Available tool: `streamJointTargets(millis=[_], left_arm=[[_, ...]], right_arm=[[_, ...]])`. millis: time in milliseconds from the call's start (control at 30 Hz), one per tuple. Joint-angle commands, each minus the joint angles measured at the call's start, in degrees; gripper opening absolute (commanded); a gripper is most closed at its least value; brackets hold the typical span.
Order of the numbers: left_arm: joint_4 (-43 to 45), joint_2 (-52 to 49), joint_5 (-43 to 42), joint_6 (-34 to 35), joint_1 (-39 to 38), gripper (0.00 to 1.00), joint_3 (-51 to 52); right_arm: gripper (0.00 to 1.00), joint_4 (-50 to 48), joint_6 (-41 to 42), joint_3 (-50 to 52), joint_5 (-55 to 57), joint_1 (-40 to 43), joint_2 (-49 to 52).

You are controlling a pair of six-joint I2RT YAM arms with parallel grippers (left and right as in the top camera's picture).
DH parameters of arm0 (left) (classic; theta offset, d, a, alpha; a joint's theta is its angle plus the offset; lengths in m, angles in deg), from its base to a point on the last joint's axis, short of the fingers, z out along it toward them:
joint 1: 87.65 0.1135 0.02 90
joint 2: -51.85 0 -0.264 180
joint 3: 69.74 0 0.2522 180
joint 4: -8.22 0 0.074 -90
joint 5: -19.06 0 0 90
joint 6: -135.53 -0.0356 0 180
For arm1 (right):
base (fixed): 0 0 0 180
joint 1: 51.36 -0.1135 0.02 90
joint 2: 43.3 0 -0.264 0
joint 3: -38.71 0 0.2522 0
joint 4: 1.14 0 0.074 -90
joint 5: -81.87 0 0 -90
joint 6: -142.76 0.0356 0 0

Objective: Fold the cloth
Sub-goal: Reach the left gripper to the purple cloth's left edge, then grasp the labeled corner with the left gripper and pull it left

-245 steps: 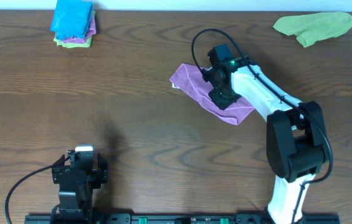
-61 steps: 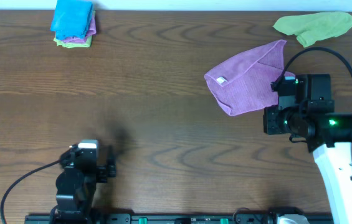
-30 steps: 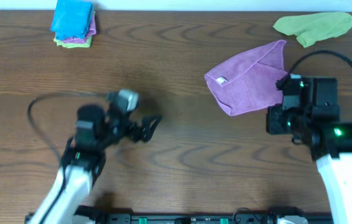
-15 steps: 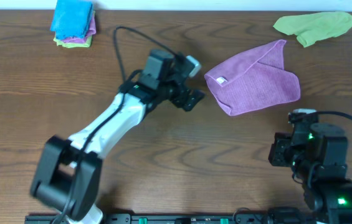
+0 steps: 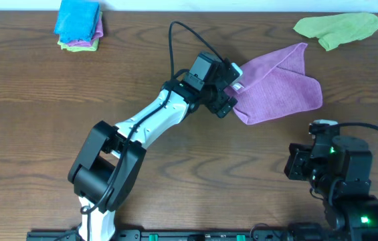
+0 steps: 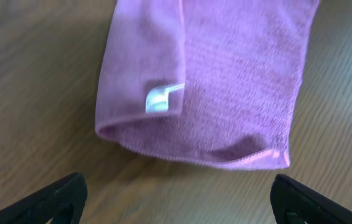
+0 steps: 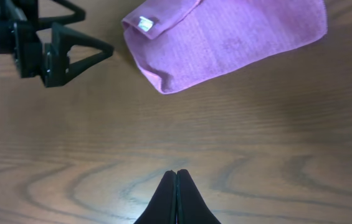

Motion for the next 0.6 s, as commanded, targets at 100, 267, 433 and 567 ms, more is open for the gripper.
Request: streamJointTargets(millis=[100, 267, 433, 567], left_arm=[[5.66, -0.15, -3.89, -1.11, 0.04, 0.95, -1.36], [7.52, -1.97, -1.97, -1.05, 0.0, 0.92, -1.36], [10.01, -6.47, 6.25, 1.68, -0.02, 0.93, -2.43], [7.17, -9.7, 6.36, 1.81, -0.33, 0.92, -7.69]], right_arm=[[0.01, 0.04, 1.01, -1.27, -2.21, 0.04, -0.31], [0.01, 0.09, 1.01, -1.55, -2.21, 0.04, -0.31], [0.01, 0.04, -0.35, -1.53, -2.16, 0.07, -0.28], [0.02, -0.15, -0.52, -1.55, -2.08, 0.07, -0.31]])
